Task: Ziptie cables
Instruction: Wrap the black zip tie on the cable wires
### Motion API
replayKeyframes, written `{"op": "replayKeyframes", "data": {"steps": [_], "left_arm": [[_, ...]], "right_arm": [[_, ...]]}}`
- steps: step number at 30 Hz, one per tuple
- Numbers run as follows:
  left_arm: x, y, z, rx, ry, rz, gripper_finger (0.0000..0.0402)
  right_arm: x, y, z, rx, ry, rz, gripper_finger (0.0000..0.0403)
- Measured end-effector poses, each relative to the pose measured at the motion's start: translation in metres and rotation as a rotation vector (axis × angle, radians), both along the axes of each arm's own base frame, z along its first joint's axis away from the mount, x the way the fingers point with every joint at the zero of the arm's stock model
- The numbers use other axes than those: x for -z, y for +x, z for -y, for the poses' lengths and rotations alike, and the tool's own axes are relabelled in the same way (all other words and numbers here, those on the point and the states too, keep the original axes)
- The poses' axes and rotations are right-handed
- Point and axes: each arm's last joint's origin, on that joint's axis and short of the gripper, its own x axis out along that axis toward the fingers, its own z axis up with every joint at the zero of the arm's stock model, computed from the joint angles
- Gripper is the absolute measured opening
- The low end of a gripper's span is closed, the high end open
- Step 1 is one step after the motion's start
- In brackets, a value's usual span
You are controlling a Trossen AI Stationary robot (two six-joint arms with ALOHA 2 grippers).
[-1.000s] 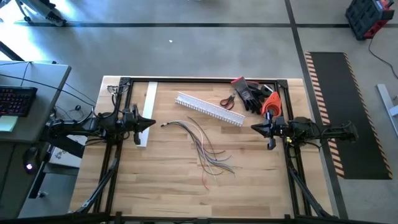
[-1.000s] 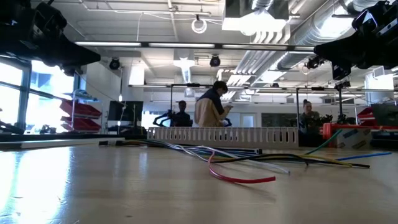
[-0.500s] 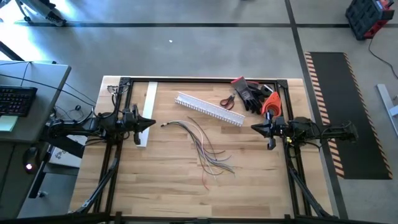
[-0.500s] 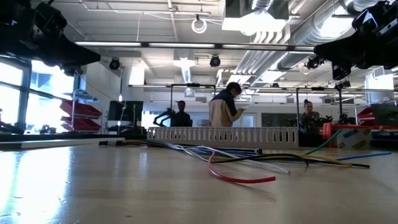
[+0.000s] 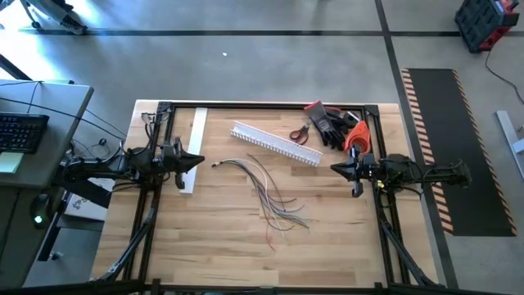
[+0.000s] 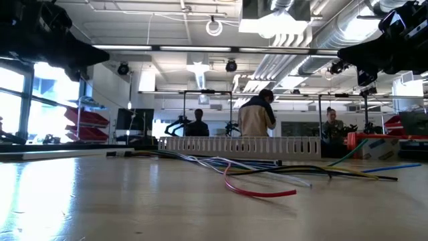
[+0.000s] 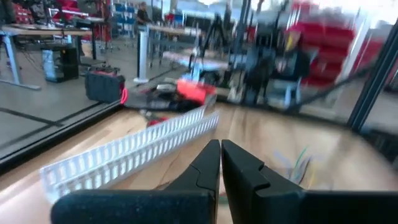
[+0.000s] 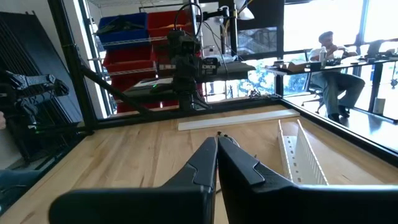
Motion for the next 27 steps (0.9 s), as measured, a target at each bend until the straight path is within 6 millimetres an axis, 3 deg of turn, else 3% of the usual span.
{"op": "replayKeyframes", "data": {"steps": [5,12,21,27], "left_arm": [[-0.006,0.010,0.000,-0.006,0.003,0.040,0.0024],[0.002,0.048,0.000,-0.060,0.047,-0.035,0.0080],[0.016,0.094,0.002,-0.013,0.088,-0.542,0.0165],[0.028,0.097,0.002,-0.051,0.050,-0.861,0.0198]], "right_arm": [[0.000,0.000,0.000,0.003,-0.003,-0.001,0.0000],[0.000,0.000,0.001,0.020,-0.075,-0.005,0.0000],[-0.005,0.000,0.000,0.017,-0.066,0.043,0.0000],[-0.004,0.000,0.000,0.017,-0.077,0.038,0.0000]]}}
